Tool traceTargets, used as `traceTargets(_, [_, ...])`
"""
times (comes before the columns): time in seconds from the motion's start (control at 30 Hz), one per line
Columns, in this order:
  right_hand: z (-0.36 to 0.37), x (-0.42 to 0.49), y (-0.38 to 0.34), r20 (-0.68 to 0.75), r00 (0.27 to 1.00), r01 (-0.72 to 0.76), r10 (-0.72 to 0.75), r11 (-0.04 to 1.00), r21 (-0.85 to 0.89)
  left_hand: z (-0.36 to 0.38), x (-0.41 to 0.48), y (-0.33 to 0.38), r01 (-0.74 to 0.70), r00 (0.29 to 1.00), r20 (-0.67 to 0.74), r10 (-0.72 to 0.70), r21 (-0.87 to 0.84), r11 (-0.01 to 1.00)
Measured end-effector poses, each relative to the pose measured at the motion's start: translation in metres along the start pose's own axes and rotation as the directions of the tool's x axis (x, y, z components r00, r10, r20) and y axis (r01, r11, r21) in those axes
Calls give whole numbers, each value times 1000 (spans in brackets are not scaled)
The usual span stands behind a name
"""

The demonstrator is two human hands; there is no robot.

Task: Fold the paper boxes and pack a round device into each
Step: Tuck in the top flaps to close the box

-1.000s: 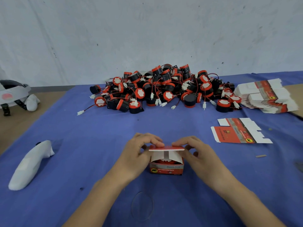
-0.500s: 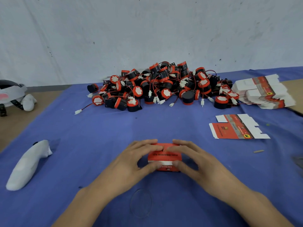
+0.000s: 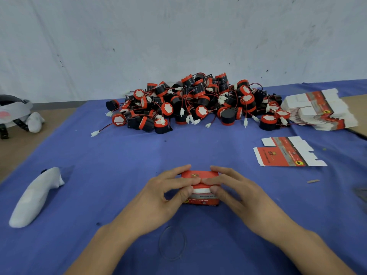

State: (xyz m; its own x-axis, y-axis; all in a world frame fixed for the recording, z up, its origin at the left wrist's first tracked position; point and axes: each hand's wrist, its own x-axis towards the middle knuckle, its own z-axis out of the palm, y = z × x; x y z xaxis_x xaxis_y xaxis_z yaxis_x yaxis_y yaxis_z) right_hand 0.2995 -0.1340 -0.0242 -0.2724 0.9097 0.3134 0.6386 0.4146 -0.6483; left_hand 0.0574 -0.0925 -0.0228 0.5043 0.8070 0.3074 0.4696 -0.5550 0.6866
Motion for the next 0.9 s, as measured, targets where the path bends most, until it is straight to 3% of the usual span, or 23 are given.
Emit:
traceTargets(0.13, [-1, -2, -7, -105, 986, 114, -132, 979, -167, 0, -5, -1, -40, 999, 8, 40, 73, 997])
traceTargets(0.4, [-5, -4, -2, -65, 952, 237, -299, 855, -462, -2, -5, 1, -186, 977, -41, 210, 323, 928])
traceTargets(0.77, [-2, -10, 2, -73, 915, 286, -398, 763, -580, 1, -6, 6, -276, 938, -58, 341, 470, 838])
traceTargets(0.9, [-2, -9, -1, -83, 916, 281, -393, 774, -568, 6, -9, 4, -251, 946, -80, 315, 433, 865])
